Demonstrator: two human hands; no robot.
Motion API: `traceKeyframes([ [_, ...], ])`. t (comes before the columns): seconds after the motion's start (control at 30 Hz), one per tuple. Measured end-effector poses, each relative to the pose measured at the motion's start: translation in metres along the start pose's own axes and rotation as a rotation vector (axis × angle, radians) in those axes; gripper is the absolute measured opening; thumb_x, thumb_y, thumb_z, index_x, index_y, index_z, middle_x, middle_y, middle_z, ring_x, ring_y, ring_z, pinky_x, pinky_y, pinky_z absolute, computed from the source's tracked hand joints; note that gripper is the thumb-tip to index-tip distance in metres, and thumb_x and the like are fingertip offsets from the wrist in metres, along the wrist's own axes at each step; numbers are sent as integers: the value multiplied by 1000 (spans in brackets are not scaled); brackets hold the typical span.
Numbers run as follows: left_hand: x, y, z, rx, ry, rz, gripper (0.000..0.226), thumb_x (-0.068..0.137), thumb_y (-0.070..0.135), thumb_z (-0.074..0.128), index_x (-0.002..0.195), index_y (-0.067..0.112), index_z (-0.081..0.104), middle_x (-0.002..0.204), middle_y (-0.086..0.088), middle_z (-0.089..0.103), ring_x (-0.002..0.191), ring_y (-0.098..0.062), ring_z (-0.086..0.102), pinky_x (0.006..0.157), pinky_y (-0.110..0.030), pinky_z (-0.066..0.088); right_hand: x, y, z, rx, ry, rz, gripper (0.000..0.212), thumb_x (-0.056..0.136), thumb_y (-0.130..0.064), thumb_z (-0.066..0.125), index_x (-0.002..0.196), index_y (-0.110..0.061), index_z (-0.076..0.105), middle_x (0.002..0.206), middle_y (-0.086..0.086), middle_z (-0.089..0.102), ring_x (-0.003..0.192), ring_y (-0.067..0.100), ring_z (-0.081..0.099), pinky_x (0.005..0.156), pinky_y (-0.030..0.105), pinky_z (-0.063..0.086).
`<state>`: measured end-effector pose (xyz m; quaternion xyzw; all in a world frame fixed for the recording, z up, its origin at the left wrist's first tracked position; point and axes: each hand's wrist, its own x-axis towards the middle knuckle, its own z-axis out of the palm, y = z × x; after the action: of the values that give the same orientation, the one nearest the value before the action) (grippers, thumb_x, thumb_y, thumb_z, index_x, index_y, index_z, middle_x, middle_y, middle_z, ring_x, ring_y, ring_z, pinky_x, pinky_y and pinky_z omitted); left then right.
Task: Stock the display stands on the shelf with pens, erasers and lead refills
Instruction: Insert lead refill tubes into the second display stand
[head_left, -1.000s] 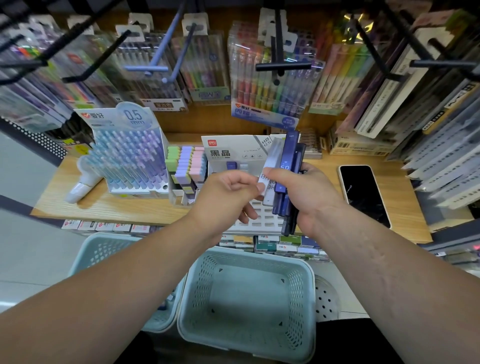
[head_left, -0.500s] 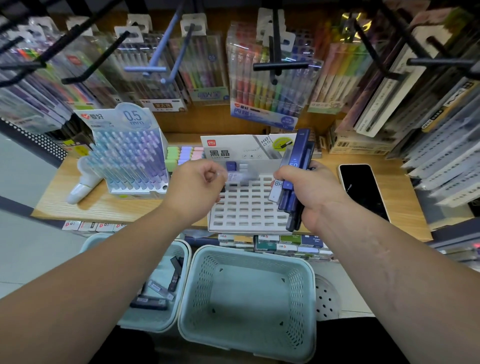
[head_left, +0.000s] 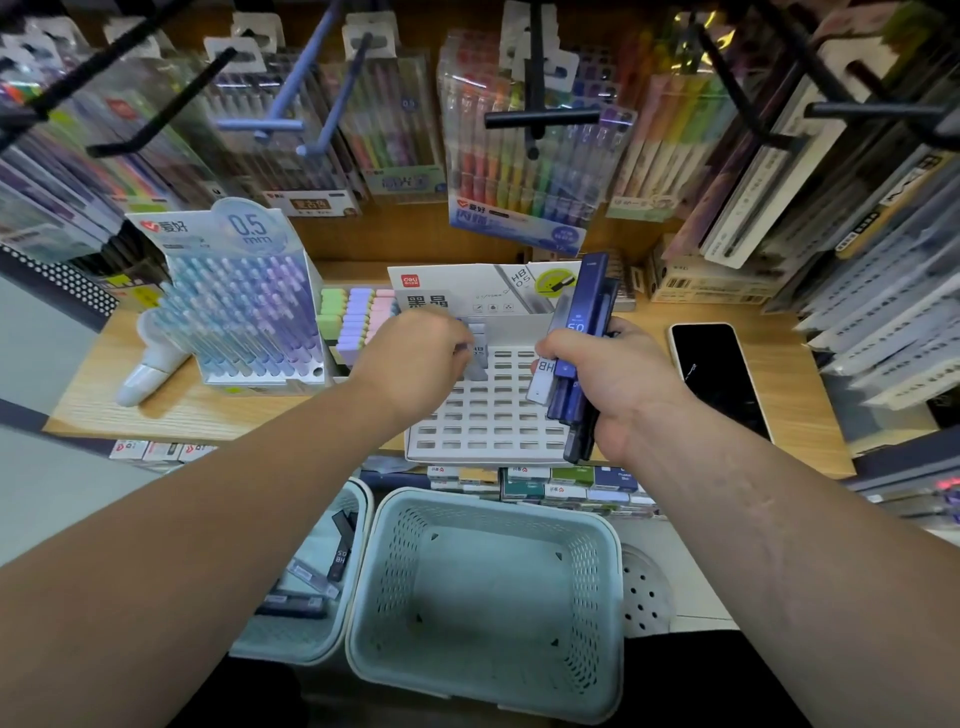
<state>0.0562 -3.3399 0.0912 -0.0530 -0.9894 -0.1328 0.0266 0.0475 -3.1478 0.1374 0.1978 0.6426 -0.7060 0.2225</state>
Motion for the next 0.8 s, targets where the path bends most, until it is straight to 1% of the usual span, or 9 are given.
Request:
traceKeyframes([
  [0.13,10,6,-1,25,-20,-23,24,100,20,50,95,13,72,97,-10,61,89,-30,60,70,-36,48,1,0,-1,-7,-1,-2,26,80,-3,76,94,-19,63,75,6,67,45,15,65,43,27,51],
  [0.27,16,6,3,46,2,-37,23,98,19,52,98,15,74,100,-8,65,90,-31,63,75,-42,55,2,0,-2,-1,-16,3,26,79,-3,77,94,-19,63,76,6,68,50,18,66,45,28,52],
  [0.37,14,9,2,32,15,-68,21,96,21,53,99,16,74,101,-7,67,92,-29,63,75,-41,55,3,1,-2,4,-28,2,27,78,-3,78,94,-19,64,81,10,70,62,26,68,48,31,55],
  [0.43,9,15,-2,-42,73,-111,21,97,23,54,95,16,73,96,-4,69,89,-26,63,74,-37,53,3,1,-2,11,-30,0,27,78,-3,78,96,-18,65,89,15,72,72,32,71,54,38,59],
  [0.5,-1,31,-9,-327,60,-236,22,98,26,55,89,16,73,85,-1,71,78,-23,65,68,-33,51,3,0,-2,31,-36,1,28,78,-3,78,97,-18,65,92,15,73,75,33,72,58,40,61],
  [0.6,-19,58,-19,-1014,-117,-510,24,100,26,57,89,12,73,75,-3,69,60,-22,65,54,-31,48,2,0,-1,27,-37,-18,27,79,-4,77,98,-19,65,85,10,72,69,25,70,54,32,56],
  [0.63,-25,64,-21,-1126,-151,-544,21,99,24,59,88,12,72,74,-5,68,58,-22,63,52,-31,46,2,-1,0,23,-39,-24,26,79,-4,77,98,-19,65,85,9,72,67,23,69,53,31,55],
  [0.73,-34,71,-21,-1223,-168,-576,9,94,16,68,92,8,71,73,-7,70,60,-22,65,51,-29,50,0,0,3,30,-43,-31,25,80,-2,75,98,-17,65,80,8,69,57,19,66,46,26,51],
  [0.8,-36,72,-19,-1295,-149,-617,8,92,11,70,95,4,71,73,-9,69,58,-20,65,51,-28,50,-1,0,4,36,-47,-30,24,80,-1,75,97,-16,65,80,9,70,55,19,67,46,26,52],
])
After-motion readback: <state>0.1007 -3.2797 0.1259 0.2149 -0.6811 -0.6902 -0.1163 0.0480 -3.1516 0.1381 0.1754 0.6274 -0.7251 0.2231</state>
